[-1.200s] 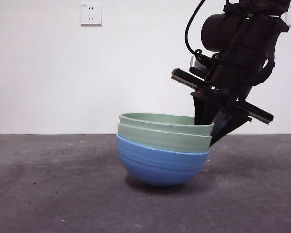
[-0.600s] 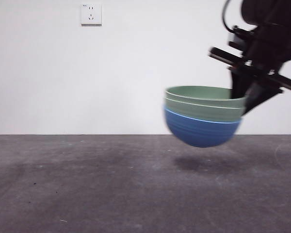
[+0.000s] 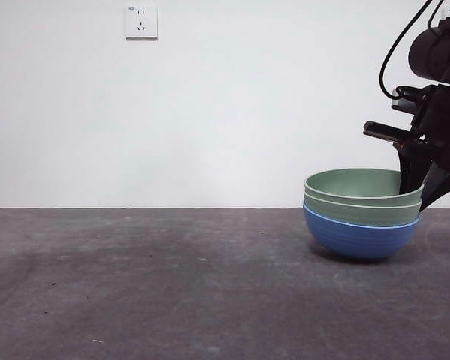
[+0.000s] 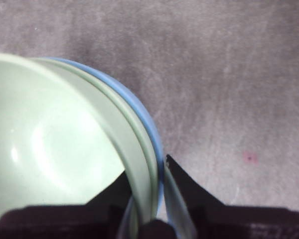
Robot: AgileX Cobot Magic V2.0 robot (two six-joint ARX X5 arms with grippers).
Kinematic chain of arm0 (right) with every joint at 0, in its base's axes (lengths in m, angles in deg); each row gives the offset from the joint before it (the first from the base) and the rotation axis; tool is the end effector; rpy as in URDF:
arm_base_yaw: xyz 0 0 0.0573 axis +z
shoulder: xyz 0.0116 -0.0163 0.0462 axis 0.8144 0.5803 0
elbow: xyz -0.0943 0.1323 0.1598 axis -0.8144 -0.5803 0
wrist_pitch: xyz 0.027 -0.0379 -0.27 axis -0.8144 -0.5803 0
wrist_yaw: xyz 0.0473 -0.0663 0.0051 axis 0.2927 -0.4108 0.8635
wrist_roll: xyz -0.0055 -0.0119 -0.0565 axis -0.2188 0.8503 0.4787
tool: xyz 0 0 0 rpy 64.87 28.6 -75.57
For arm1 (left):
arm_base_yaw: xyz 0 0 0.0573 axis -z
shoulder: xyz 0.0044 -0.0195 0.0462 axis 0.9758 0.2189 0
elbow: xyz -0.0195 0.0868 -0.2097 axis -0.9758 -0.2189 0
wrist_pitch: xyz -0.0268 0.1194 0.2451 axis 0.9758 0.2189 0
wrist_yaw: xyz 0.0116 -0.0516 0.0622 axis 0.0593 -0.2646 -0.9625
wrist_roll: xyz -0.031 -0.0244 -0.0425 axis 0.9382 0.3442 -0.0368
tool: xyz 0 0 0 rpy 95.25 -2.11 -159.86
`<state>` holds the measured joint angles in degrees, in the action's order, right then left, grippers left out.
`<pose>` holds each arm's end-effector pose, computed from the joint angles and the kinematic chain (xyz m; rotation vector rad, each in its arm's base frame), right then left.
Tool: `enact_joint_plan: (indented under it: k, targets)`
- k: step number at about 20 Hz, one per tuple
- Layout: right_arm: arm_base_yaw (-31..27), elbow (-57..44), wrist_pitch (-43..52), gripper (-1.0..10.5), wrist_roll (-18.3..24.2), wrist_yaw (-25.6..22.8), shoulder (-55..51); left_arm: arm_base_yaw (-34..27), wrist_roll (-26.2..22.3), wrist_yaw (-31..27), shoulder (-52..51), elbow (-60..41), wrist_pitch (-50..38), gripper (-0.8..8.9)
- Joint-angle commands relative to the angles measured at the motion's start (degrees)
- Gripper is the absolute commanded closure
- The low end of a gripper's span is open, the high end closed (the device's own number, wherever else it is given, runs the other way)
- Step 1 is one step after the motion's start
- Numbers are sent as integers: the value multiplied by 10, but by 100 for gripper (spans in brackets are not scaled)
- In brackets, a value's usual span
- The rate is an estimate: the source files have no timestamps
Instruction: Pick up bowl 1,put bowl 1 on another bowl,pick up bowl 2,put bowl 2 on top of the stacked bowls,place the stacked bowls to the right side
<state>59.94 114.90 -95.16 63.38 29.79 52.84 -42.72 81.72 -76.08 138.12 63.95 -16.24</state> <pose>0.3534 0.0406 0.1520 0.2432 1.1329 0.1468 0.1832 -0.1312 0.4341 0.1520 0.7401 -0.6648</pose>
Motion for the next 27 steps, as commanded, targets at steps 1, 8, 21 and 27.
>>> enact_joint_plan:
  k: [1, 8, 21, 27]
  targets:
    - [2, 2, 7, 964, 9, 2, 16, 2, -6, 0, 0, -2, 0, 468]
    - [2, 2, 5, 860, 15, 5, 39, 2, -6, 0, 0, -2, 14, 468]
    - [2, 3, 12, 715, 21, 7, -16, 2, -6, 0, 0, -2, 8, 468]
    - [2, 3, -68, 716, 29, 7, -129, 2, -9, 0, 0, -2, 2, 468]
